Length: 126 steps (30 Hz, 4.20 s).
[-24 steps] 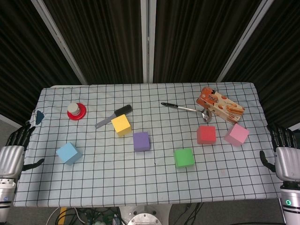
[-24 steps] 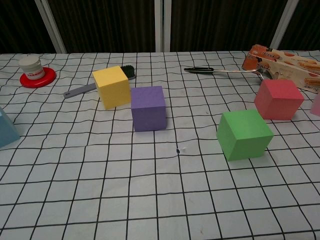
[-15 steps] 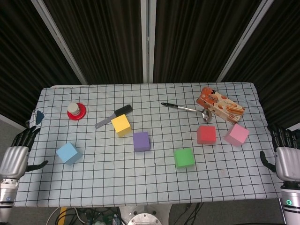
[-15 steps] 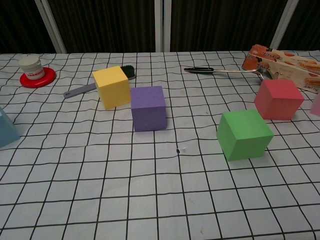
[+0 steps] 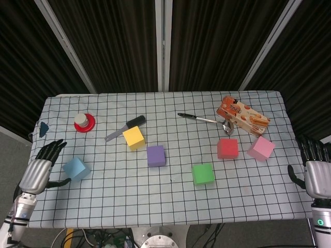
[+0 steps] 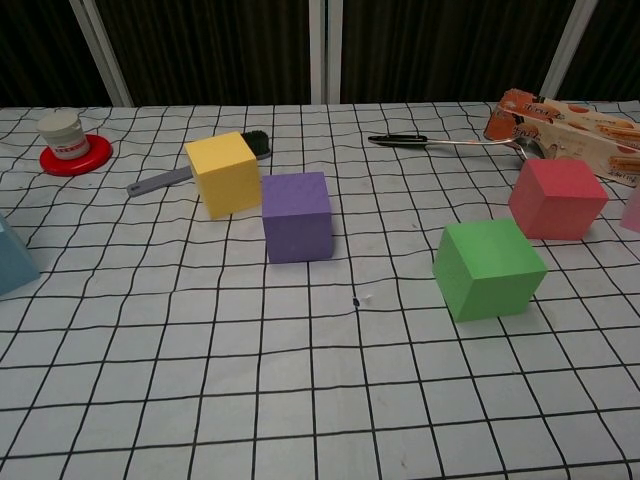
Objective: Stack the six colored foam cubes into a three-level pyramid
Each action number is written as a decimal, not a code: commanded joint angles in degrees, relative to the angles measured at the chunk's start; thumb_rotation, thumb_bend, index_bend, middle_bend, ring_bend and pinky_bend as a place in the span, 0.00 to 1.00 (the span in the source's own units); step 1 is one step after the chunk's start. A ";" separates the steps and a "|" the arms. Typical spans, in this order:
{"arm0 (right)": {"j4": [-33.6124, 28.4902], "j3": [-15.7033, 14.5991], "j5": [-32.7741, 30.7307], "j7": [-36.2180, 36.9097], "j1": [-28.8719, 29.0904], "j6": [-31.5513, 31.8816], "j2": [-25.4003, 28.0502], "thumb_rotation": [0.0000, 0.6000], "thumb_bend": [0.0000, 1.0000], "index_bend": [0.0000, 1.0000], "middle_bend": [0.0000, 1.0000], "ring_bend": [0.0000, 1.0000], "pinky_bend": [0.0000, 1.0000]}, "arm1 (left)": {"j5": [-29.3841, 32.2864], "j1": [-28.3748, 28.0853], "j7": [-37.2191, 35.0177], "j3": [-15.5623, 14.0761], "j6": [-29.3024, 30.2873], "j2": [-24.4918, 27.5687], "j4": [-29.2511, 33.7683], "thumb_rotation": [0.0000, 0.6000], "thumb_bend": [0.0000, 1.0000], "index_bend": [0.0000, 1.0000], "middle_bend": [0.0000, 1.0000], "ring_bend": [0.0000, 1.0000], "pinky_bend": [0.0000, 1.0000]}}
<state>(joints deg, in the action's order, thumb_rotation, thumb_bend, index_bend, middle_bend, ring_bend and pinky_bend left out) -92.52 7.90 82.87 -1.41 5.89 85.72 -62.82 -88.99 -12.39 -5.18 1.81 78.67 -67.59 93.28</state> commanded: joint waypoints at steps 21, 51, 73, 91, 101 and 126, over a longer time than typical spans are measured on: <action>-4.88 0.85 -0.35 1.03 0.67 -0.48 3.17 1.00 0.33 0.00 0.00 0.00 0.00 | 6.19 -19.13 -4.93 7.14 -22.01 -11.77 -6.26 1.00 0.00 0.02 0.04 0.00 0.09; -1.10 2.04 -5.25 0.67 1.13 -1.92 1.64 1.00 0.33 0.00 0.00 0.00 0.00 | 20.79 -31.10 -5.10 14.30 -30.01 -26.82 -22.15 1.00 0.00 0.03 0.15 0.00 0.09; 0.85 1.81 -5.28 1.64 0.87 -1.86 0.60 1.00 0.33 0.00 0.00 0.00 0.00 | 30.64 -32.38 4.26 16.33 -28.00 -31.53 -25.33 1.00 0.01 0.08 0.36 0.08 0.09; 0.06 2.57 -4.88 1.84 0.95 -1.16 1.56 1.00 0.33 0.00 0.00 0.00 0.00 | 15.01 -23.05 -5.34 8.49 -18.66 -18.43 -15.80 1.00 0.06 0.10 0.41 0.11 0.13; -2.79 3.32 -3.19 -0.96 2.75 -1.31 2.06 1.00 0.33 0.00 0.00 0.00 0.00 | 4.58 -19.32 -13.77 2.63 -13.74 -14.10 -10.84 1.00 0.06 0.10 0.44 0.11 0.14; -2.44 2.03 -4.05 -1.43 1.49 -0.92 2.16 1.00 0.33 0.00 0.00 0.00 0.00 | 5.88 -25.61 -6.92 4.99 -20.71 -20.28 -13.06 1.00 0.06 0.10 0.46 0.14 0.13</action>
<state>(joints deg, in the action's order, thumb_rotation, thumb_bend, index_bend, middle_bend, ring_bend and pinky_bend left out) -94.97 9.94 78.83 -2.86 7.40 84.82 -60.68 -83.19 -37.85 -12.24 6.84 58.11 -87.71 80.34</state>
